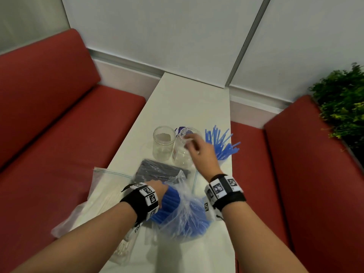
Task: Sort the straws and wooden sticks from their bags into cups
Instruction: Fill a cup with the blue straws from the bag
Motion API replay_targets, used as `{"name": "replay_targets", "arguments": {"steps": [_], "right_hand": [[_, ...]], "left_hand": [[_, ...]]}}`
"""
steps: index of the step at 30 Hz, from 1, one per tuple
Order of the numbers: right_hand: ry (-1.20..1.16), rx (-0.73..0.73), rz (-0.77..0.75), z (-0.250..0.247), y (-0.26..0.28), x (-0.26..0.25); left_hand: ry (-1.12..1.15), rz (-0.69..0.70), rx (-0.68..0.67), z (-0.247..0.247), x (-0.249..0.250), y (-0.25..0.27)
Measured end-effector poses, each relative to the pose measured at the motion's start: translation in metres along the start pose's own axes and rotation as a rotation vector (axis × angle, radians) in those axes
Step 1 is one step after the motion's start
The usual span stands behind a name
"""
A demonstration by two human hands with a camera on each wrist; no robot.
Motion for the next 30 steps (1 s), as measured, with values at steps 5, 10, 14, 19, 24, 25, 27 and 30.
{"name": "replay_targets", "arguments": {"steps": [5,10,14,19,24,25,27,30], "right_hand": [[0.293,-0.503,0.206,0.055,0.04,0.024],[0.445,-0.64,0.262,0.076,0.064,0.041],[0.426,-0.525,0.252,0.083,0.07,0.045],[0.042,-0.455,0.262,0.082,0.073,0.045],[-0.278,-0.246,0.306,0.073,0.063,0.03],[-0.34,-0.202,0.305,0.067,0.059,0.022],[-0.46,-0.137,0.272,0.052,0.052,-0.002],[-0.598,-0.05,0.16,0.018,0.041,-0.047]], "left_hand": [[-0.089,-0.034,-0.004,-0.017,0.006,0.015],[-0.157,-0.037,-0.031,-0.041,0.009,0.031],[-0.208,-0.034,0.0,-0.075,0.021,0.052],[0.259,0.147,0.256,-0.104,-0.002,0.088],[1.172,0.136,0.941,-0.114,-0.036,0.106],[1.303,0.062,1.007,-0.108,-0.042,0.102],[1.523,-0.03,0.985,-0.092,-0.048,0.094],[1.744,-0.018,0.797,-0.069,-0.037,0.081]]}}
Point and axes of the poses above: each hand's wrist, its own y-axis away from the middle knuckle, its own z-axis out of the palm, x = y × z, the point moved 1 cm from there along -y, towards the middle knuckle, and after that the axes turned 12 degrees about z, right-handed, at the moved point
